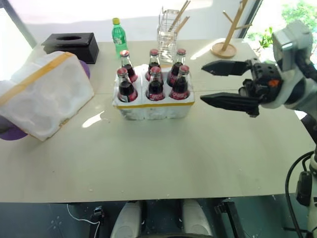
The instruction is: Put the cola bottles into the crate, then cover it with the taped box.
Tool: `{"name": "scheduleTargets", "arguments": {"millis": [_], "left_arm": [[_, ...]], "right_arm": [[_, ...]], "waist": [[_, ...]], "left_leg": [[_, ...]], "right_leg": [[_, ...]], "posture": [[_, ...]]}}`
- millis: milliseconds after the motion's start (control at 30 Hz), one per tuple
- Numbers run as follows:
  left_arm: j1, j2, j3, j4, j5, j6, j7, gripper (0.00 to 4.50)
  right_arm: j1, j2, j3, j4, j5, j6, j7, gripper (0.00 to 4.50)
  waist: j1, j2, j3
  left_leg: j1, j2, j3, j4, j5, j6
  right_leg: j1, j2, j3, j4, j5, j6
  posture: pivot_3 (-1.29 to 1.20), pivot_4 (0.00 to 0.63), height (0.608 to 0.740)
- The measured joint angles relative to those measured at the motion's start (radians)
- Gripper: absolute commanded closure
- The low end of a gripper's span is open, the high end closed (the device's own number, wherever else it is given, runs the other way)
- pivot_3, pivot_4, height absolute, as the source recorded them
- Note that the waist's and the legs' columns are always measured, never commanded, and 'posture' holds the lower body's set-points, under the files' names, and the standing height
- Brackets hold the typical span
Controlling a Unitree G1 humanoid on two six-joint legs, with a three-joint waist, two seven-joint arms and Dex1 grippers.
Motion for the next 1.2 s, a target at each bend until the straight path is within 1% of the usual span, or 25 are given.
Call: {"name": "scheduleTargets", "arguments": {"millis": [100, 233, 300, 333, 533, 567, 700, 833, 933, 1067, 1133, 1200], "left_arm": [[-0.117, -0.049, -0.088, 0.119, 0.084, -0.042, 0.016, 0.0], [-0.188, -0.069, -0.132, 0.212, 0.146, -0.08, 0.04, 0.0], [-0.223, -0.084, -0.137, 0.241, 0.163, -0.091, 0.072, 0.54], [-0.24, -0.094, -0.137, 0.253, 0.17, -0.092, 0.087, 0.89], [-0.278, -0.109, -0.146, 0.285, 0.197, -0.09, 0.083, 3.99], [-0.279, -0.109, -0.146, 0.285, 0.199, -0.09, 0.08, 4.2], [-0.28, -0.119, -0.139, 0.285, 0.198, -0.11, 0.113, 4.21], [-0.288, -0.158, -0.074, 0.282, 0.157, -0.156, 0.227, 4.21], [-0.298, -0.163, -0.037, 0.234, 0.124, -0.213, 0.266, 4.21], [-0.288, -0.196, 0.016, 0.043, 0.075, -0.327, 0.359, 4.21], [-0.249, -0.232, 0.038, -0.137, 0.075, -0.382, 0.469, 4.21], [-0.228, -0.278, 0.037, -0.276, 0.093, -0.415, 0.571, 4.21]], "right_arm": [[0.011, -0.013, -0.016, -0.029, 0.023, 0.002, -0.003, 0.08], [0.04, -0.035, -0.034, -0.049, 0.04, 0.004, -0.023, 0.08], [0.055, -0.041, -0.05, -0.055, 0.048, 0.004, -0.034, 0.0], [0.059, -0.043, -0.052, -0.061, 0.057, 0.004, -0.039, 0.0], [0.078, -0.049, -0.056, -0.077, 0.073, 0.002, -0.058, 0.0], [0.083, -0.053, -0.056, -0.078, 0.072, 0.001, -0.058, 0.0], [0.139, -0.077, -0.056, -0.078, 0.059, -0.002, -0.056, 0.0], [0.209, -0.089, -0.056, -0.077, -0.012, -0.053, -0.05, 0.0], [0.24, -0.103, -0.057, -0.072, -0.051, -0.083, -0.046, 0.0], [0.271, -0.12, -0.069, -0.049, -0.072, -0.091, -0.043, 0.0], [0.293, -0.124, -0.09, -0.045, -0.079, -0.094, -0.043, 0.0], [0.31, -0.125, -0.101, -0.037, -0.081, -0.095, -0.044, 0.0]], "waist": [[-0.003, -0.002, 0.0], [-0.001, -0.005, 0.0], [0.003, -0.005, 0.0], [0.006, -0.006, 0.0], [0.006, -0.006, 0.0], [0.007, -0.006, 0.0], [0.009, -0.006, 0.0], [0.008, -0.009, 0.001], [0.005, -0.01, 0.001], [0.011, -0.01, 0.001], [0.013, -0.01, 0.001], [0.016, -0.01, 0.001]], "left_leg": [[0.0, 0.001, 0.0, 0.0, 0.0, 0.0], [0.0, 0.004, 0.001, 0.0, 0.0, 0.001], [0.0, 0.004, 0.001, 0.001, 0.0, 0.001], [0.0, 0.005, 0.0, 0.001, 0.0, 0.001], [0.0, 0.005, 0.0, 0.002, 0.0, 0.001], [0.0, 0.005, 0.0, 0.002, 0.0, 0.001], [0.0, 0.005, 0.0, 0.004, 0.0, 0.001], [-0.002, 0.006, -0.002, 0.01, -0.001, 0.002], [-0.003, 0.006, -0.001, 0.013, -0.002, 0.004], [-0.004, 0.006, -0.001, 0.014, -0.003, 0.004], [-0.004, 0.006, -0.002, 0.014, -0.003, 0.004], [-0.004, 0.006, -0.001, 0.014, -0.003, 0.004]], "right_leg": [[0.0, 0.0, 0.0, 0.0, 0.0, 0.0], [0.0, 0.0, 0.0, 0.0, 0.0, 0.0], [0.0, 0.0, 0.0, 0.0, 0.0, 0.0], [0.0, 0.0, 0.0, 0.0, 0.0, 0.0], [0.0, 0.0, 0.0, 0.0, 0.0, 0.0], [0.0, 0.0, 0.0, 0.0, 0.0, 0.0], [0.001, 0.0, 0.0, 0.0, 0.0, 0.0], [0.001, 0.001, -0.001, 0.001, 0.0, 0.001], [0.001, 0.0, -0.001, 0.002, 0.0, 0.001], [0.001, 0.0, -0.001, 0.001, 0.0, 0.001], [0.002, -0.001, -0.001, 0.001, 0.0, 0.001], [0.002, -0.001, -0.001, 0.001, 0.001, 0.001]], "posture": [[0.0, 0.15, 0.74], [0.0, 0.15, 0.74], [0.0, 0.15, 0.74], [0.0, 0.15, 0.74], [0.0, 0.15, 0.74], [0.0, 0.15, 0.74], [0.0, 0.15, 0.74], [0.0, 0.15, 0.74], [0.0, 0.15, 0.74], [0.0, 0.15, 0.74], [0.0, 0.15, 0.74], [0.0, 0.15, 0.74]]}}
